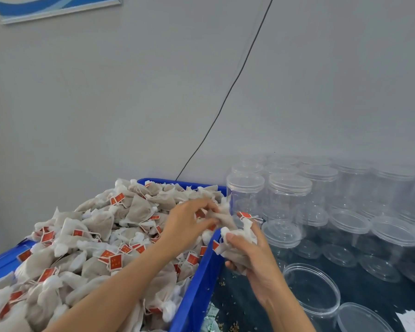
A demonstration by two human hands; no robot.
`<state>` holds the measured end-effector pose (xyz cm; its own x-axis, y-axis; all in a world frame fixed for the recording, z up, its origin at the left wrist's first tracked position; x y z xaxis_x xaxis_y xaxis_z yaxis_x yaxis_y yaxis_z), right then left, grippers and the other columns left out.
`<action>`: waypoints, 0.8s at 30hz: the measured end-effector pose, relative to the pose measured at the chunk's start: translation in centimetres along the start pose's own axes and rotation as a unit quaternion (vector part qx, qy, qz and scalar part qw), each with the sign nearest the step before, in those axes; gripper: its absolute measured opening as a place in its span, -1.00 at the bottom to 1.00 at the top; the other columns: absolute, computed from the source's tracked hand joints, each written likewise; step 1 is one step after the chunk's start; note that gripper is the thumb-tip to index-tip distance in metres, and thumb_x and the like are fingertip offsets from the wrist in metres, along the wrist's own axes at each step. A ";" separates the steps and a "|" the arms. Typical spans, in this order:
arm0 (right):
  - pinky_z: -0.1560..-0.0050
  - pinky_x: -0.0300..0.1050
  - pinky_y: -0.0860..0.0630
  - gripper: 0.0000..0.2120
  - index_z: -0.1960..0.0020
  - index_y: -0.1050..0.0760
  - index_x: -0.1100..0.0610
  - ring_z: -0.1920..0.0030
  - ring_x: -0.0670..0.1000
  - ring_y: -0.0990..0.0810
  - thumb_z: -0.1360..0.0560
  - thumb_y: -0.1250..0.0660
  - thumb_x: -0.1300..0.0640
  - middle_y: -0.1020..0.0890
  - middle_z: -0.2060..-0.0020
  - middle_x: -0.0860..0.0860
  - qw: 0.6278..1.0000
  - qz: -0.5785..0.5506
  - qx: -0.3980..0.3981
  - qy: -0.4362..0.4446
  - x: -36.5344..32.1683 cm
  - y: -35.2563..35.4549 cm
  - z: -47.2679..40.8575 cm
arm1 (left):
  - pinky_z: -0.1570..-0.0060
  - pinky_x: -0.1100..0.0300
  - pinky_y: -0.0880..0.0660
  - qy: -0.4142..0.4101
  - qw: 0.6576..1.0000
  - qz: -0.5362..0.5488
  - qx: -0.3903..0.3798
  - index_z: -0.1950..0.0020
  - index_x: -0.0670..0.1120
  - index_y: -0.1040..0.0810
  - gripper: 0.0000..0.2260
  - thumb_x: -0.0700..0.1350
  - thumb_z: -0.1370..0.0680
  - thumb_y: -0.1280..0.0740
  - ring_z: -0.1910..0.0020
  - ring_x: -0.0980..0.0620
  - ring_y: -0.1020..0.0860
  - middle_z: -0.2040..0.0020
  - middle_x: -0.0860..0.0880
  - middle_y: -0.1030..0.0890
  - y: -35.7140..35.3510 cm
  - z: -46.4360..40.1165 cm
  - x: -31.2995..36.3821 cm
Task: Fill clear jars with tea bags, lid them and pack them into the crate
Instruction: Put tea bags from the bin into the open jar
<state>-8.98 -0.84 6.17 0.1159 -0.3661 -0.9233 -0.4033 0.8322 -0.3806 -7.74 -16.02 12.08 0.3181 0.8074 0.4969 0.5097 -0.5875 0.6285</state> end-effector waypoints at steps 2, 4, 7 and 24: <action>0.38 -0.16 -0.55 -0.59 -0.22 -0.47 -0.04 0.17 0.04 -0.69 -0.43 -0.43 0.21 -0.67 0.00 0.12 0.999 0.017 -0.028 -0.007 0.1 -0.5 0.2 | 0.12 0.33 -0.53 -0.022 0.994 0.071 -0.079 -0.01 0.11 -0.61 -0.83 -0.10 -0.46 -0.47 0.10 0.21 -0.61 0.11 0.20 -0.66 -1.0 0.4 1.1; 0.44 -0.19 -0.51 -0.64 -0.18 -0.50 -0.01 0.23 0.02 -0.68 -0.43 -0.43 0.23 -0.68 0.04 0.12 0.999 0.017 -0.035 -0.007 0.0 -0.7 0.3 | 0.09 0.25 -0.59 0.000 0.983 0.154 -0.100 -0.11 0.03 -0.57 -0.76 -0.14 -0.47 -0.46 0.07 0.14 -0.64 0.06 0.12 -0.68 -1.0 0.4 1.2; 0.50 -0.19 -0.47 -0.73 -0.09 -0.53 0.06 0.33 0.04 -0.63 -0.42 -0.41 0.27 -0.67 0.09 0.19 1.000 -0.011 0.001 0.001 -0.1 -0.1 0.2 | 0.12 0.18 -0.61 0.094 0.965 0.242 -0.042 -0.16 -0.02 -0.51 -0.80 -0.21 -0.57 -0.32 0.03 0.03 -0.64 -0.02 0.03 -0.67 0.0 0.1 -0.4; 0.54 -0.22 -0.47 -0.70 -0.16 -0.48 0.08 0.33 0.04 -0.56 -0.45 -0.41 0.24 -0.60 0.06 0.19 0.991 -0.094 0.093 0.000 -3.0 1.7 1.1 | 0.28 0.43 -0.40 0.120 0.989 -0.081 0.032 0.05 -0.01 -0.52 -0.94 -0.14 -0.60 -0.29 0.27 0.20 -0.55 0.20 0.08 -0.60 -0.6 0.4 -2.5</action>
<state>-9.02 2.16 8.28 0.1721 -0.5219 -0.8355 -0.1999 0.8120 -0.5484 -8.57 -17.69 10.22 0.0325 0.8505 0.5250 0.5900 -0.4403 0.6768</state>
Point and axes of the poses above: each hand's wrist, its own z-axis away from the middle knuckle, its own y-axis out of the back of the hand, x = y × z, the point moved 6 cm from there along -z, towards the middle knuckle
